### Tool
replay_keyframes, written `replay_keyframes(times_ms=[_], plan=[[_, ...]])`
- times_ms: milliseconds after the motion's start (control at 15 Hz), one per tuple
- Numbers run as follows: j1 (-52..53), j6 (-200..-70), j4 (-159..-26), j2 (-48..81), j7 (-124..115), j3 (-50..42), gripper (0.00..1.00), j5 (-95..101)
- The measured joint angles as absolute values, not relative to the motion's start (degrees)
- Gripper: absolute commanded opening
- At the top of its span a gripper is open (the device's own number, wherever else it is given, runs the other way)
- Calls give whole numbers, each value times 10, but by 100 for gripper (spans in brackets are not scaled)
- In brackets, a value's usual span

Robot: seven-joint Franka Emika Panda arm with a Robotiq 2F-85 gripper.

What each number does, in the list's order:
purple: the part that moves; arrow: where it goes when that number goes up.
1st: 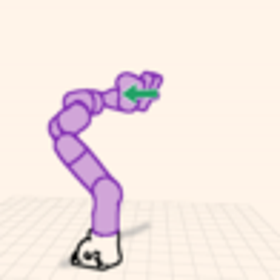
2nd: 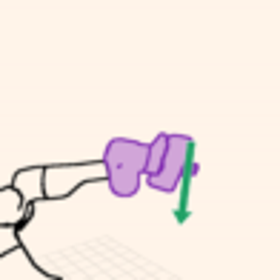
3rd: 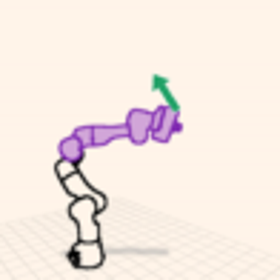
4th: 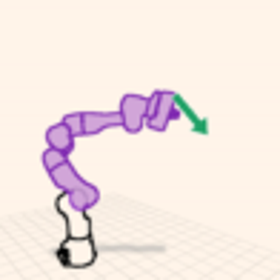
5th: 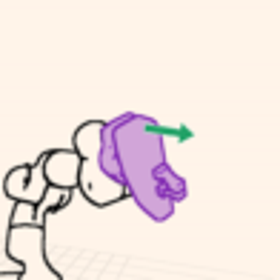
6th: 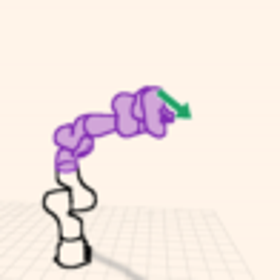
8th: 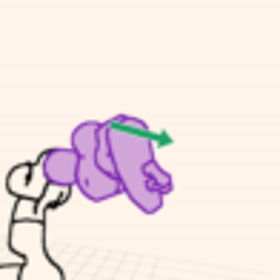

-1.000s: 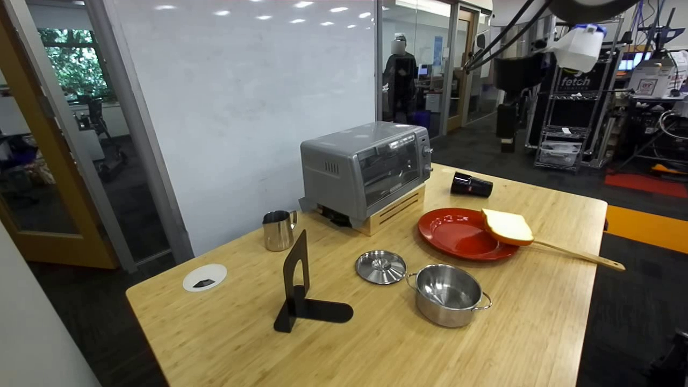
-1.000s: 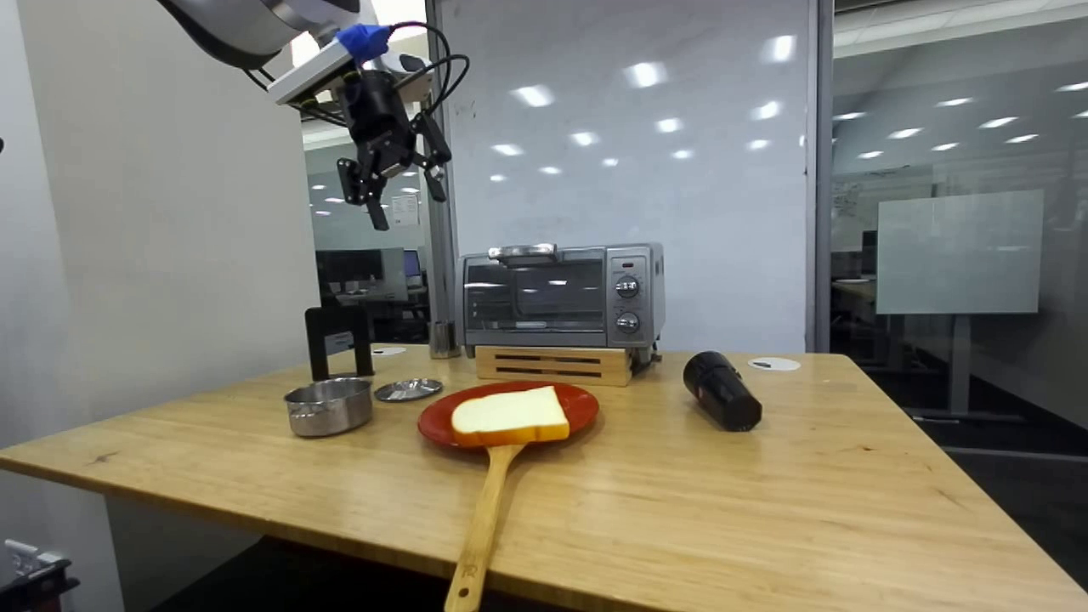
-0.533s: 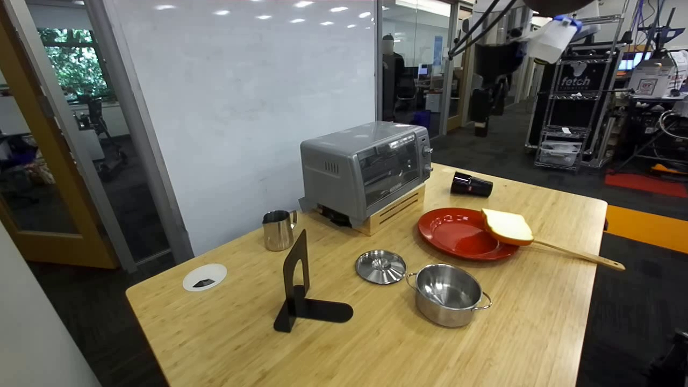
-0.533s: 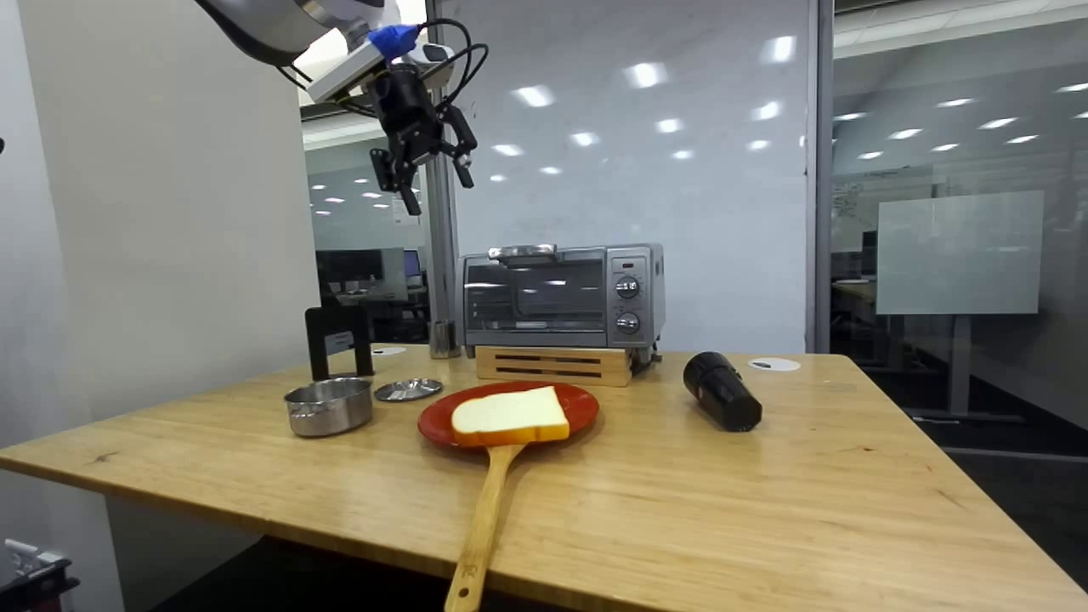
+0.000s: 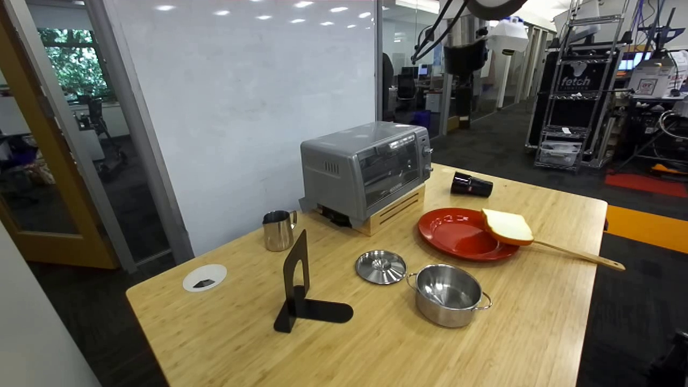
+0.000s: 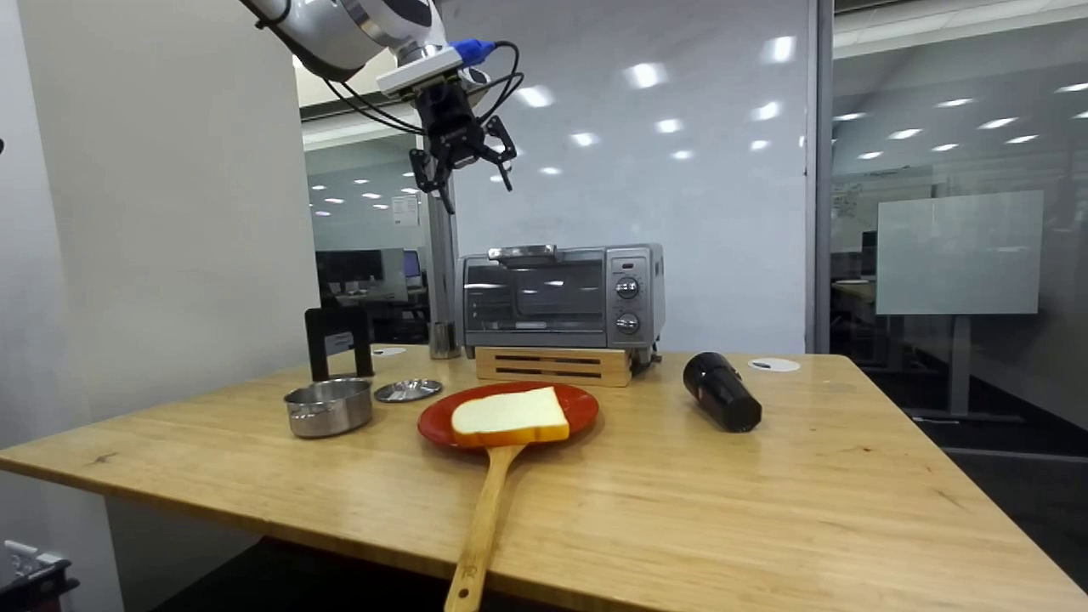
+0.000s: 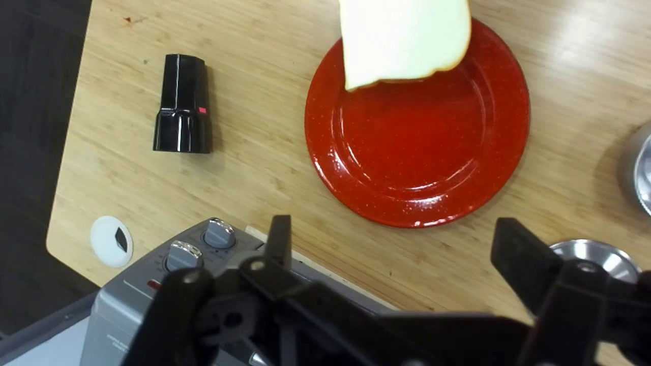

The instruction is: Pull open the grill

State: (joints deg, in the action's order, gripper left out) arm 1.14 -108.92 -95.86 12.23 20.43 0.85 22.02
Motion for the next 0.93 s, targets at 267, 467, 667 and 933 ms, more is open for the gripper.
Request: replay_keyframes(times_ms=[267,467,667,933], plan=[[12,-1076,-930,148,234,6,100,227],[12,-1076,-930,146,233,6,100,227],[12,-1084,-931,146,240,6,100,225],[7,-1177,-943,147,328,7,100,219]])
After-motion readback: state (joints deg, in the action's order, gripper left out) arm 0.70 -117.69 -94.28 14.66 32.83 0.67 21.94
